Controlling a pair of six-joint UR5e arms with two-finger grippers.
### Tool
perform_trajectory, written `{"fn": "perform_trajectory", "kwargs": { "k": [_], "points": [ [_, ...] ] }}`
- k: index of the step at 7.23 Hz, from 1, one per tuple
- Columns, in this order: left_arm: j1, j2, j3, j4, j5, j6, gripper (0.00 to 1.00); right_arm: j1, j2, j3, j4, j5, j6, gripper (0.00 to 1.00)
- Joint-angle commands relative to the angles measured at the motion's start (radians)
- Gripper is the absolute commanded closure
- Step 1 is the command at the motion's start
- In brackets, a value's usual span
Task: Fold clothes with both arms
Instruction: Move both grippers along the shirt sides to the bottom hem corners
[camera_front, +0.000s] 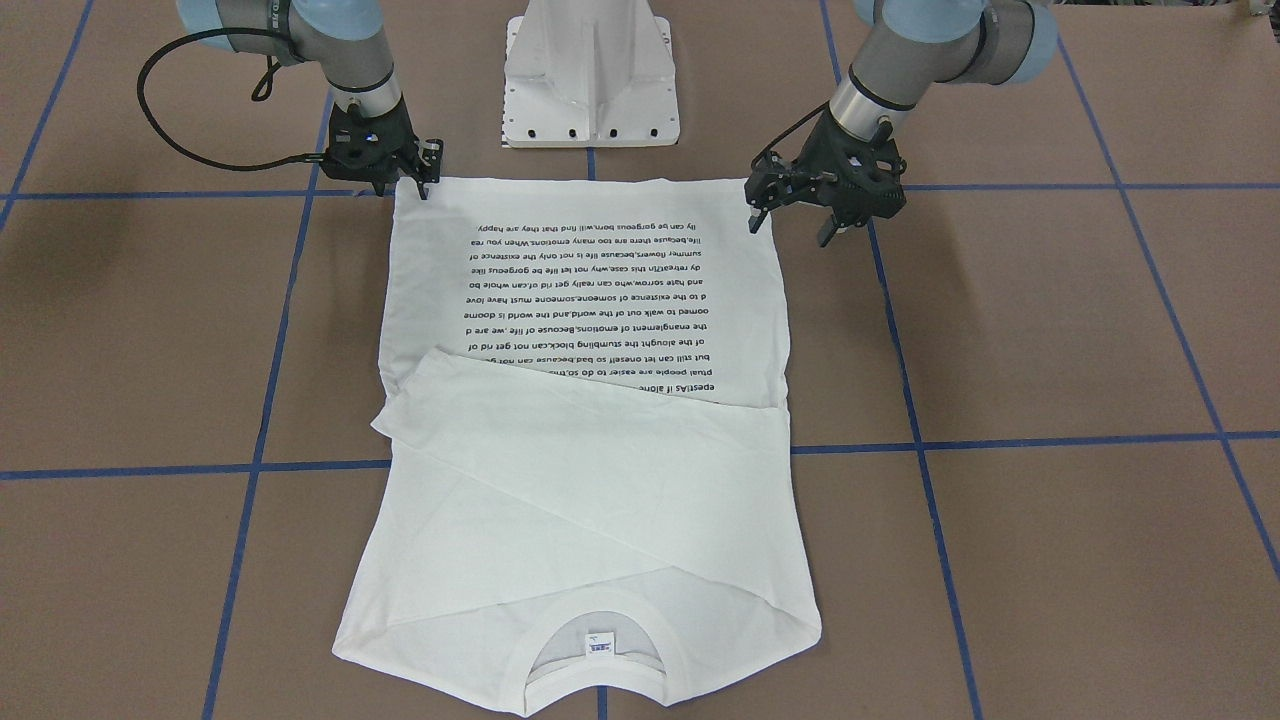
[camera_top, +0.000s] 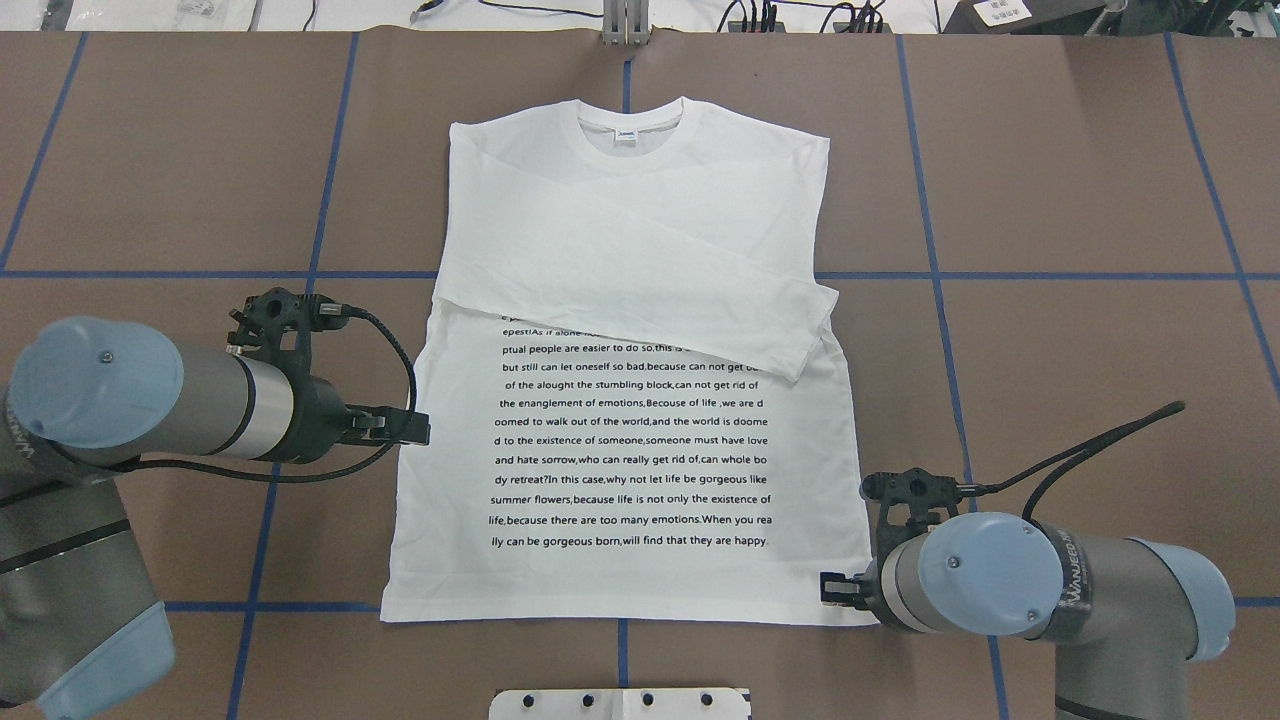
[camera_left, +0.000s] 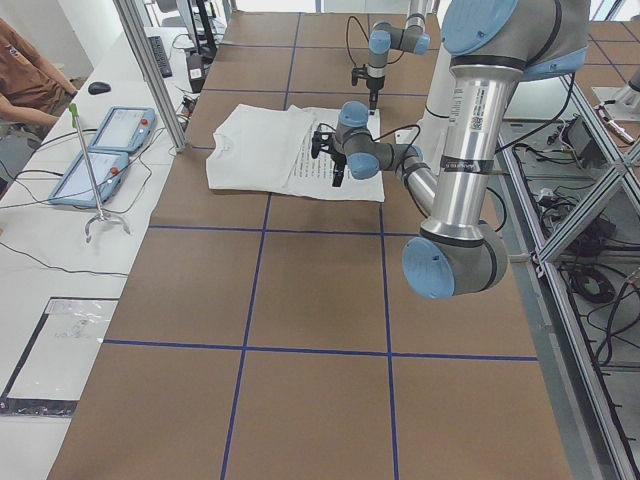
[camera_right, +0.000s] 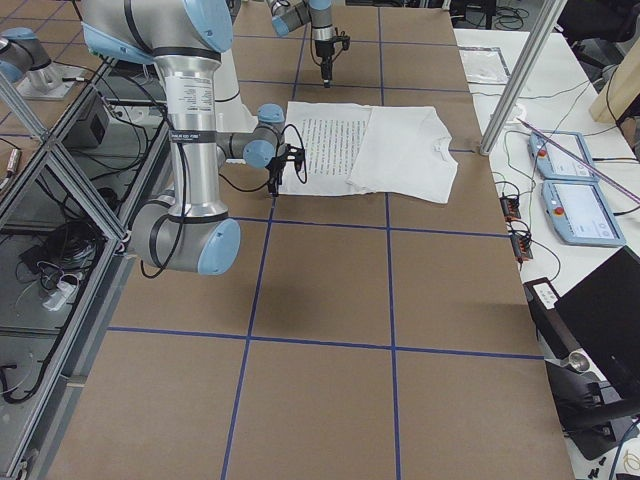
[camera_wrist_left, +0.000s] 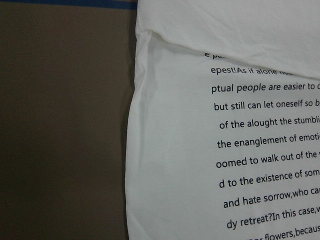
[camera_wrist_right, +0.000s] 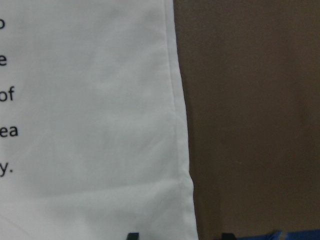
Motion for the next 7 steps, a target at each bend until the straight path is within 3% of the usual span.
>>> {"fn": "perform_trajectory", "kwargs": {
  "k": [1, 2, 4, 5, 7],
  "points": [
    [0.000, 0.000, 0.002, -0.002, 0.002, 0.000, 0.01, 0.001, -0.004, -0.004, -0.001, 0.011, -0.005, 0.70],
    [0.000, 0.000, 0.002, -0.002, 0.002, 0.000, 0.01, 0.001, -0.003, -0.005, -0.001, 0.013, -0.005, 0.75],
    [0.000, -0.002, 0.004, -0.002, 0.002, 0.000, 0.01, 0.002, 0.002, 0.007, 0.001, 0.034, -0.004, 0.95],
    [0.000, -0.002, 0.004, -0.002, 0.002, -0.002, 0.01, 0.010, 0.003, 0.017, 0.001, 0.050, -0.002, 1.00],
    [0.000, -0.002, 0.004, -0.002, 0.002, -0.002, 0.01, 0.016, 0.002, 0.037, -0.001, 0.047, 0.001, 1.00]
  ]
}}
